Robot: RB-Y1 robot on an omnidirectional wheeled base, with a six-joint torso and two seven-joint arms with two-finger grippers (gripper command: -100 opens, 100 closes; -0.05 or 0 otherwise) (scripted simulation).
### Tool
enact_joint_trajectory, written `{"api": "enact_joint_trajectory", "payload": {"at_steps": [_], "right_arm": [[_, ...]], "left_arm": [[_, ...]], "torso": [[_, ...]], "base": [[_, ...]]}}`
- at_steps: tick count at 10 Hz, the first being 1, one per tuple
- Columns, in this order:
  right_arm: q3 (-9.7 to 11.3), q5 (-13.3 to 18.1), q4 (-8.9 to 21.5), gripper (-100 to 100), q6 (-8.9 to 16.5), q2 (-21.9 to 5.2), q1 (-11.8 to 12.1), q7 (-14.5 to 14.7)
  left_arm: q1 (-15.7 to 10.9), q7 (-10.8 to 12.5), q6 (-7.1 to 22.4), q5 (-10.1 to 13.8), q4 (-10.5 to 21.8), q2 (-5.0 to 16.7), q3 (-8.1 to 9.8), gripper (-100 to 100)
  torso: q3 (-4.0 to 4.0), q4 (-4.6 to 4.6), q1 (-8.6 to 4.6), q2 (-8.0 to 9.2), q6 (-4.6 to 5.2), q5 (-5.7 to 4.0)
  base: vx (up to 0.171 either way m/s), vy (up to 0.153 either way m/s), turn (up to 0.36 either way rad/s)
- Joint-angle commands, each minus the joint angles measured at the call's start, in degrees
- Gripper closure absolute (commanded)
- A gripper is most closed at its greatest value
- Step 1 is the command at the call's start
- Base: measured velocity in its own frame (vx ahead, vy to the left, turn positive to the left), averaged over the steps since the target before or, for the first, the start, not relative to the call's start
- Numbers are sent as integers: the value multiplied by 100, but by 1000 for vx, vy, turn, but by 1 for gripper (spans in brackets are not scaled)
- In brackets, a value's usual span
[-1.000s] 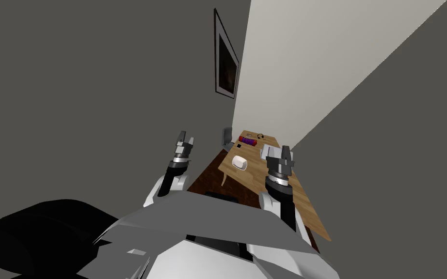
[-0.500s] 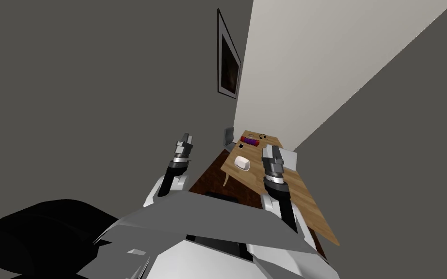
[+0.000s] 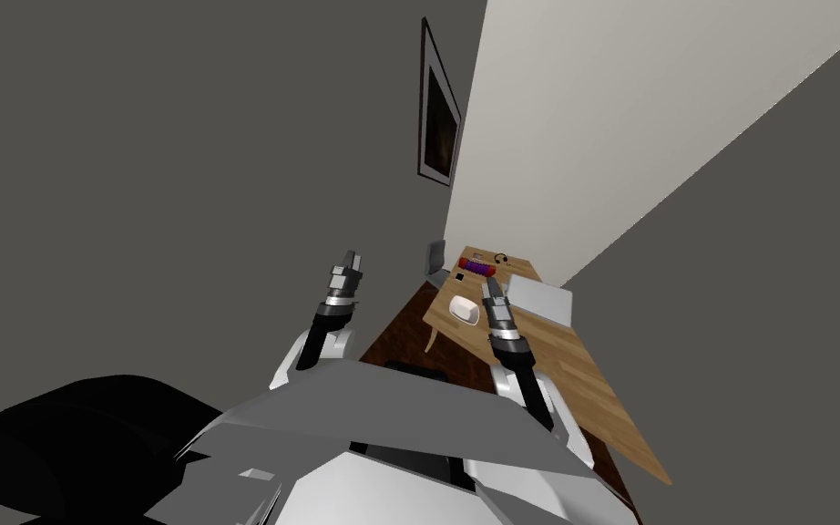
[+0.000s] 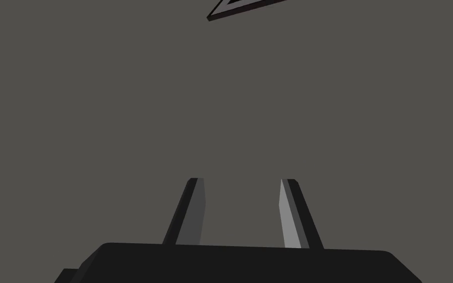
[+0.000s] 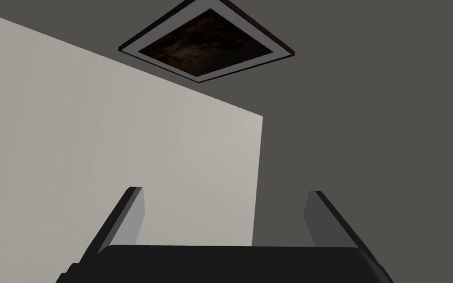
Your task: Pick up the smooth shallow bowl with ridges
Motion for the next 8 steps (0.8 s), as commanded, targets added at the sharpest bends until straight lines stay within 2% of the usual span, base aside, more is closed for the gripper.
{"api": "enact_joint_trajectory", "payload": {"at_steps": [1, 4, 5, 7, 8], "right_arm": [[-14, 49, 158, -100, -25, -105, -20, 53], [122, 433, 535, -100, 313, -558, -124, 371], [122, 433, 535, -100, 313, -558, -124, 371], [223, 724, 829, -100, 560, -872, -189, 621], [223, 724, 829, -100, 560, -872, -189, 621]], "left_arm": [[0, 0, 0, 0, 0, 0, 0, 0], [0, 0, 0, 0, 0, 0, 0, 0], [0, 0, 0, 0, 0, 0, 0, 0], [0, 0, 0, 0, 0, 0, 0, 0], [0, 0, 0, 0, 0, 0, 0, 0]], "torso": [[0, 0, 0, 0, 0, 0], [1, 0, -13, 1, 1, -3], [1, 0, -5, 2, 0, -1], [0, 0, -16, -1, 0, -3], [-2, -1, -11, -4, 0, -3]], "base": [[3, 73, 15], [9, 86, 65], [8, 81, 18], [17, 81, 80], [17, 63, 21]]}}
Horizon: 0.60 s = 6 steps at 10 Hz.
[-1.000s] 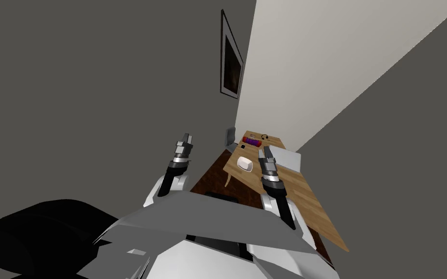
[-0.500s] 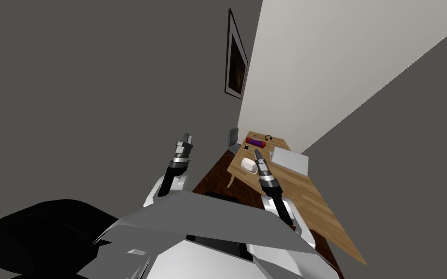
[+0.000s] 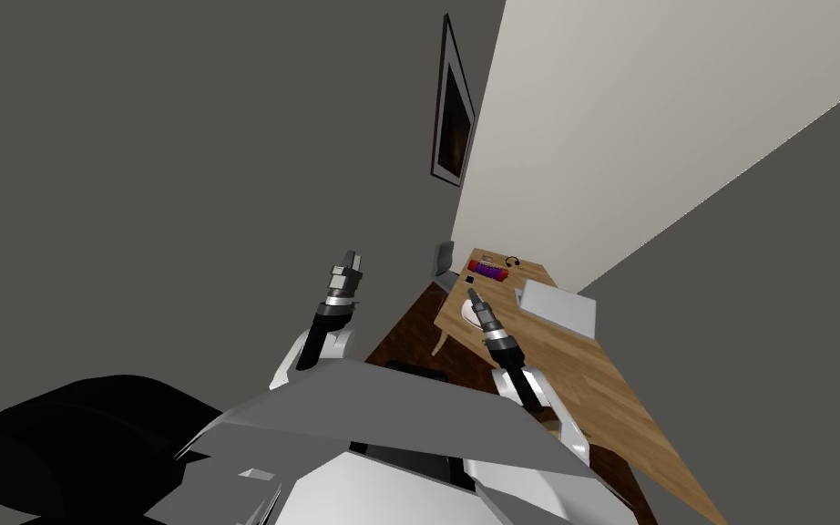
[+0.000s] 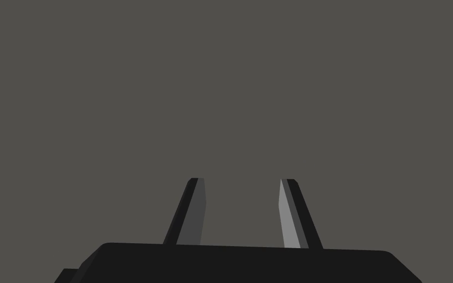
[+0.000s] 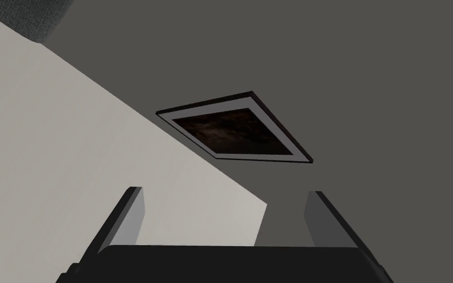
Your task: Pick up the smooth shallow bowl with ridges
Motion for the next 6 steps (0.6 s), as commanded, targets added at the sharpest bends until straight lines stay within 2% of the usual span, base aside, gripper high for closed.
{"api": "enact_joint_trajectory", "payload": {"at_steps": [1, 2, 3, 6], "right_arm": [[53, 173, 124, -100, 196, -210, -9, 141], [108, 332, 291, -100, 328, -370, -38, 285], [108, 332, 291, -100, 328, -370, -38, 285], [283, 840, 788, -100, 734, -855, -110, 755]], "left_arm": [[0, 0, 0, 0, 0, 0, 0, 0], [0, 0, 0, 0, 0, 0, 0, 0], [0, 0, 0, 0, 0, 0, 0, 0], [0, 0, 0, 0, 0, 0, 0, 0]], "torso": [[0, 0, 0, 0, 0, 0], [2, 0, -3, 3, -1, -1], [0, 0, 8, 0, -2, 0], [-1, 0, -6, -1, -2, -2]], "base": [[10, 58, 54], [17, 96, 99], [18, 65, 33], [19, 59, 103]]}}
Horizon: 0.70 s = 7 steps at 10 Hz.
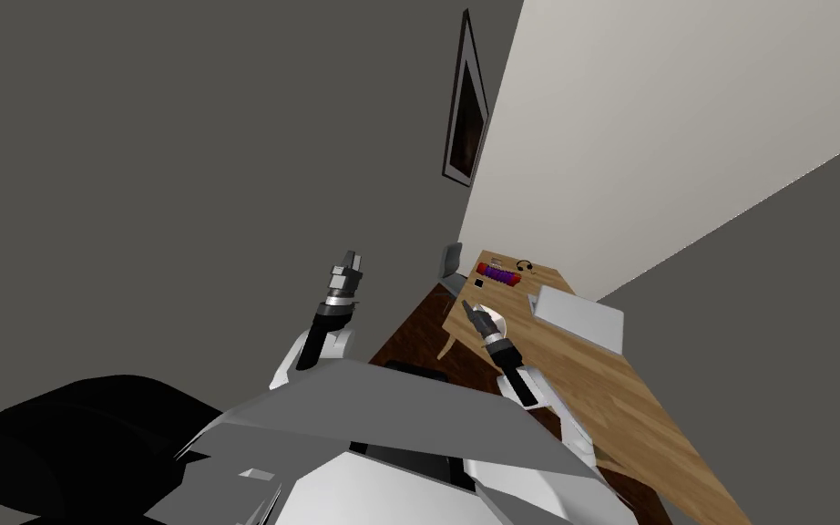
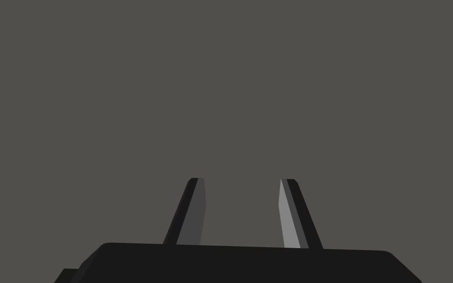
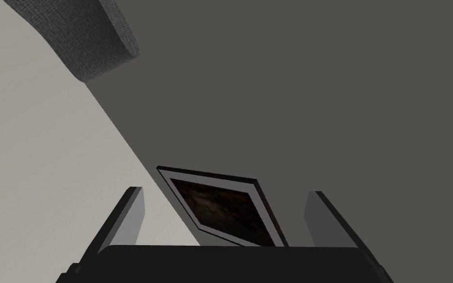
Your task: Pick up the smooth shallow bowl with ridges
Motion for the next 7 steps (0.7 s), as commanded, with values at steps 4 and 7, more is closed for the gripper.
{"api": "enact_joint_trajectory", "payload": {"at_steps": [4, 7], "right_arm": [[193, 618, 730, -100, 454, -598, -20, 603], [255, 814, 927, -100, 589, -759, -29, 809]], "left_arm": [[0, 0, 0, 0, 0, 0, 0, 0], [0, 0, 0, 0, 0, 0, 1, 0]], "torso": [[1, 1, -10, 1, 0, -1], [1, 1, -15, 1, 1, -3]], "base": [[25, 53, 92], [22, 24, 48]]}}
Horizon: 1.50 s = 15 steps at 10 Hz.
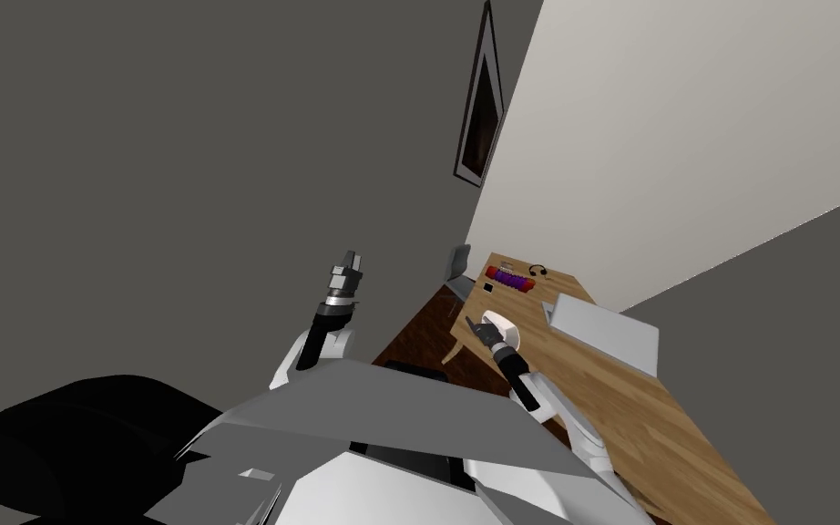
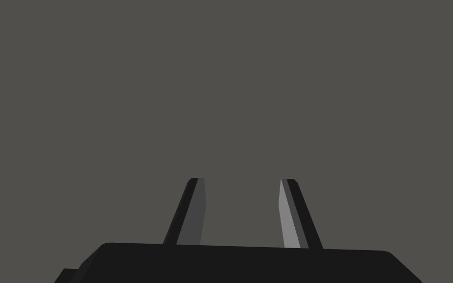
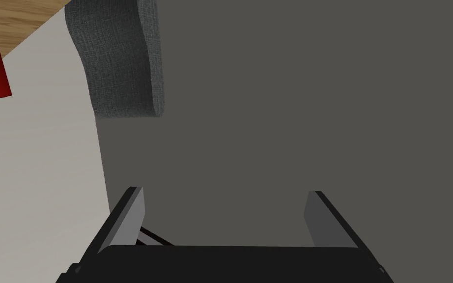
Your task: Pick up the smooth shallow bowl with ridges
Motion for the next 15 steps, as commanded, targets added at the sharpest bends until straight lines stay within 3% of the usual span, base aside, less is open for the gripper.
{"api": "enact_joint_trajectory", "payload": {"at_steps": [1, 5, 6, 8, 9, 15], "right_arm": [[26, 214, 286, -100, 64, -145, -1, 226], [210, 745, 897, -100, 446, -611, -6, 751], [210, 745, 897, -100, 446, -611, -6, 767], [331, 1077, 1279, -100, 678, -897, 4, 1113], [331, 1077, 1279, -100, 678, -897, 4, 1113], [617, 1772, 2111, -100, 1143, -1445, 72, 1858]], "left_arm": [[0, 0, 0, 0, 0, 0, 0, 0], [0, 0, 0, 0, 0, 0, 0, 0], [0, 0, 0, 0, 0, 0, 0, 0], [0, 0, 0, 0, 0, 0, 0, 0], [0, 0, 0, 0, 0, 0, 0, 0], [0, 0, 0, 0, 0, 0, 0, 0]], "torso": [[0, 0, 0, 0, 0, 0], [0, 0, -4, 0, 0, -1], [-1, 0, -4, -2, -1, -1], [1, 0, -7, 2, 0, -1], [0, 0, -7, 1, 0, -1], [2, 1, -11, 4, 2, -2]], "base": [[20, 22, 92], [24, 19, 90], [20, 5, 62], [20, 3, 100], [19, 2, 46], [17, -7, 83]]}}
